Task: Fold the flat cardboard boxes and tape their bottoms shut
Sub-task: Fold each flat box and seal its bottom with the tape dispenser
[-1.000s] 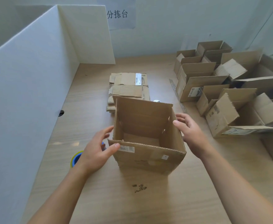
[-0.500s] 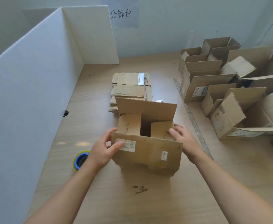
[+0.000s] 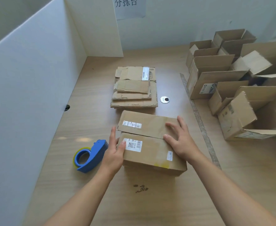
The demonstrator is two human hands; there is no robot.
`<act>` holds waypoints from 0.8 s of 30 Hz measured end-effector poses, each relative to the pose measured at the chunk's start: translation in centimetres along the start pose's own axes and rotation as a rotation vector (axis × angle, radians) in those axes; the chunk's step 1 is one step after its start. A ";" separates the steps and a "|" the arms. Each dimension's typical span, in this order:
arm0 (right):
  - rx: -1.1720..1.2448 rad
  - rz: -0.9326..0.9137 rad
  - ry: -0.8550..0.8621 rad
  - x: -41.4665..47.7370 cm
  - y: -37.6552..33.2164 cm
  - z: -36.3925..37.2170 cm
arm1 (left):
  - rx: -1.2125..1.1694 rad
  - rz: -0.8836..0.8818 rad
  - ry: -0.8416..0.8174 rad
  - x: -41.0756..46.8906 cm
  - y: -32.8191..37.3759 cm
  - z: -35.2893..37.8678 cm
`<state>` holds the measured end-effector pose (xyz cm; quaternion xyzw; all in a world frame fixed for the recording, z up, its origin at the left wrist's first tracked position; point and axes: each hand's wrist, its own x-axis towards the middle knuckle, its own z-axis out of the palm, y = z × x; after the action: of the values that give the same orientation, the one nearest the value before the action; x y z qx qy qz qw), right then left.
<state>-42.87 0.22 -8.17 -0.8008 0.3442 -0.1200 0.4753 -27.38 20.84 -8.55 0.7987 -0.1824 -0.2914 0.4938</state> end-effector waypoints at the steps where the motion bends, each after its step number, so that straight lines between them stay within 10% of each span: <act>1: -0.035 0.000 -0.003 -0.3 0.4 -0.1 | 0.001 0.009 -0.018 -0.2 0.2 0.2; 24: 0.122 0.071 0.201 0.0 0.0 -2.9 | 0.176 -0.003 -0.059 -1.7 0.7 2.2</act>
<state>-44.37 -1.77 -6.63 -0.7416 0.4104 -0.2032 0.4902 -30.07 20.05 -8.22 0.8305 -0.2203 -0.2983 0.4157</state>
